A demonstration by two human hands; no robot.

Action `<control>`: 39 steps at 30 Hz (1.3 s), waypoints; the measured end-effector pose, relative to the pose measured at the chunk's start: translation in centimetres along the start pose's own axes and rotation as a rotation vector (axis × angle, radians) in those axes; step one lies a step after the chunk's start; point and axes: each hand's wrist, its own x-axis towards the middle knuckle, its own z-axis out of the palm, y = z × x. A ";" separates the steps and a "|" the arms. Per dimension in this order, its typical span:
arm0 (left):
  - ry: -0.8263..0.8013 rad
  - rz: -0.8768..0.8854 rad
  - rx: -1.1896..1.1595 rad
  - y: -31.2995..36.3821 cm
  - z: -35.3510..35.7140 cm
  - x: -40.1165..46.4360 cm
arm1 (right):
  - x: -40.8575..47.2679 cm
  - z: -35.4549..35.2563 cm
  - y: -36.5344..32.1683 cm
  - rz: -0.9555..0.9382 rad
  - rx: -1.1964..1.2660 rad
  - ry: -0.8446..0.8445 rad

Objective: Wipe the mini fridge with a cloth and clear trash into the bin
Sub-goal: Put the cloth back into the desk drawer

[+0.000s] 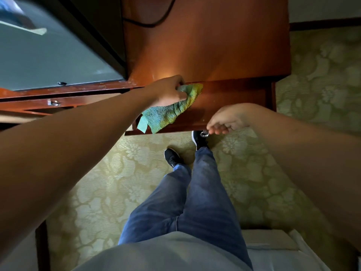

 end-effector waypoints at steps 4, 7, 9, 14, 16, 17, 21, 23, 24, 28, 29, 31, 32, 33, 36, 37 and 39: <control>0.115 0.053 0.128 1.1 0.4 0.6 | 0.8 -0.6 -0.5 -0.156 -0.004 0.386; 0.104 0.099 0.184 0.8 1.8 1.2 | 1.7 0.7 0.9 -0.068 -0.138 0.282; 0.099 0.117 0.211 0.5 2.9 1.7 | 2.3 1.4 1.6 -0.027 -0.037 0.240; 0.194 0.160 0.302 0.8 5.3 3.0 | 3.3 1.4 1.8 -0.021 0.177 0.350; 0.247 0.163 0.282 1.1 5.9 3.8 | 3.4 1.2 2.1 -0.001 0.176 0.365; 0.272 0.159 0.279 1.3 6.2 4.1 | 3.4 1.1 2.3 0.006 0.171 0.373; 0.303 0.162 0.345 1.4 6.8 4.2 | 3.5 1.2 2.8 0.003 0.152 0.363; 0.314 0.149 0.361 0.9 7.1 3.6 | 3.5 1.3 2.7 -0.012 0.121 0.327; 0.304 0.126 0.363 0.5 7.2 3.4 | 3.6 1.3 2.6 -0.033 0.119 0.317; 0.146 -0.057 0.387 -1.3 7.6 3.1 | 3.9 1.3 1.1 -0.276 0.150 0.400; 0.086 -0.086 0.405 -1.7 7.6 3.1 | 4.0 1.2 0.5 -0.333 0.113 0.445; -0.025 -0.119 0.418 -2.3 7.8 3.2 | 4.4 1.3 -0.6 -0.360 0.003 0.477; -0.059 -0.131 0.416 -2.5 7.9 3.3 | 4.7 1.3 -1.1 -0.329 -0.051 0.445; -0.074 -0.140 0.417 -2.5 8.1 3.3 | 5.0 1.4 -1.5 -0.285 -0.093 0.394; 0.039 -0.165 0.383 -1.7 7.8 3.2 | 5.2 1.7 -2.0 -0.226 -0.064 0.330; 0.108 -0.176 0.348 -1.3 7.6 2.9 | 5.0 1.7 -1.9 -0.252 -0.020 0.348; 0.077 -0.194 0.268 -0.3 7.4 2.3 | 4.2 1.5 -1.6 -0.307 0.004 0.385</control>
